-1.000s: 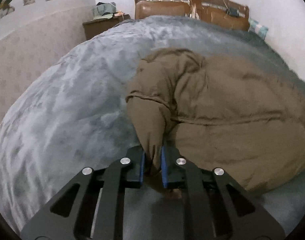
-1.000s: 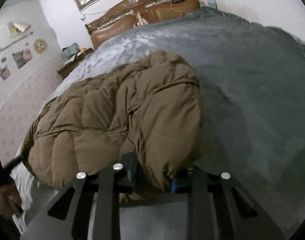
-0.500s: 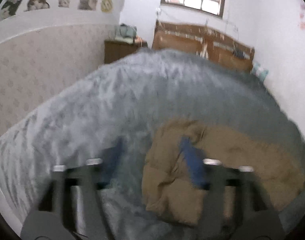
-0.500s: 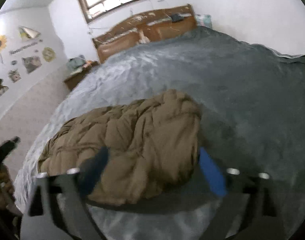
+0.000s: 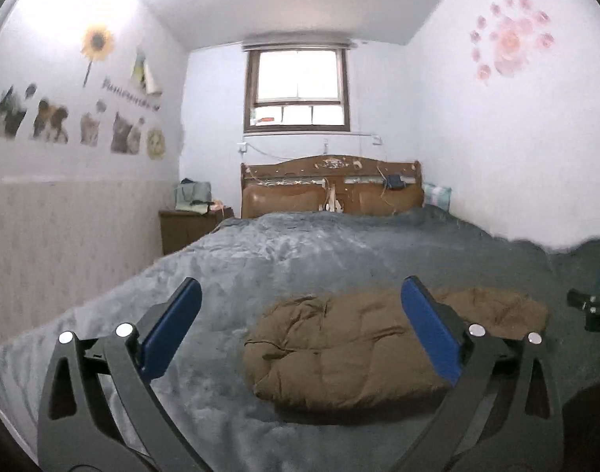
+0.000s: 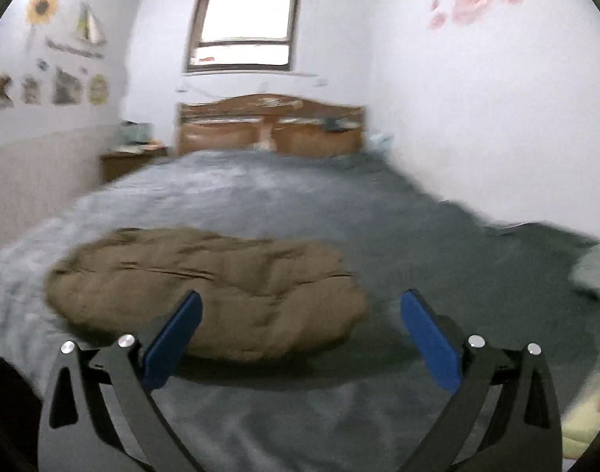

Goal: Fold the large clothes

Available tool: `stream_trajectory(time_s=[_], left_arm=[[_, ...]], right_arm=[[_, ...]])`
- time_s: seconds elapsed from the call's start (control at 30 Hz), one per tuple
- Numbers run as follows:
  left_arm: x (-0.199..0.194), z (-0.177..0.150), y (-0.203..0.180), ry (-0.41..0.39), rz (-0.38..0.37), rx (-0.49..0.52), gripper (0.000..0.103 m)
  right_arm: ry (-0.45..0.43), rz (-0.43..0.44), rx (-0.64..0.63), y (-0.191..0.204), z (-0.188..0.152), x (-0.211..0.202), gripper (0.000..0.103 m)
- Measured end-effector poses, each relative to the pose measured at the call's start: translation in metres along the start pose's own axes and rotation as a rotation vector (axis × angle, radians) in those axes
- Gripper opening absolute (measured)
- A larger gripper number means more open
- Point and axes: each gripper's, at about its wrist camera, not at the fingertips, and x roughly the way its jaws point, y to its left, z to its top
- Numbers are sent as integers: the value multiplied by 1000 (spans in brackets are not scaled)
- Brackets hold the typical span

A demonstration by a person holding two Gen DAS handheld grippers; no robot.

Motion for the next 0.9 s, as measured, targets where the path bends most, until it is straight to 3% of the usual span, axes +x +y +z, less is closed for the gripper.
stream_trajectory(time_s=[0.1,0.17,0.27,0.33,0.7,0.9], left_arm=[[24,0,-1,103,26,4,100],[36,-2,11,154,35,-54,100],[35,-4,35,131,48,-172,100],[35,-8,39,151,40,-190,100],[40,-3,-6,174,69,-12,100],[37,-1,-6,177,62,-12,100]], right_arm=[[-126,15,101,-21,-3,-26,101],[-127,32,129,-26,-4,-27,101],[-89,61,139,-28,-2,-18,101],[-83,66,163,-31,-1,-15,101],[-48,72,87,-7,0,7,101],[-31,63,95,-9,2,9,101]])
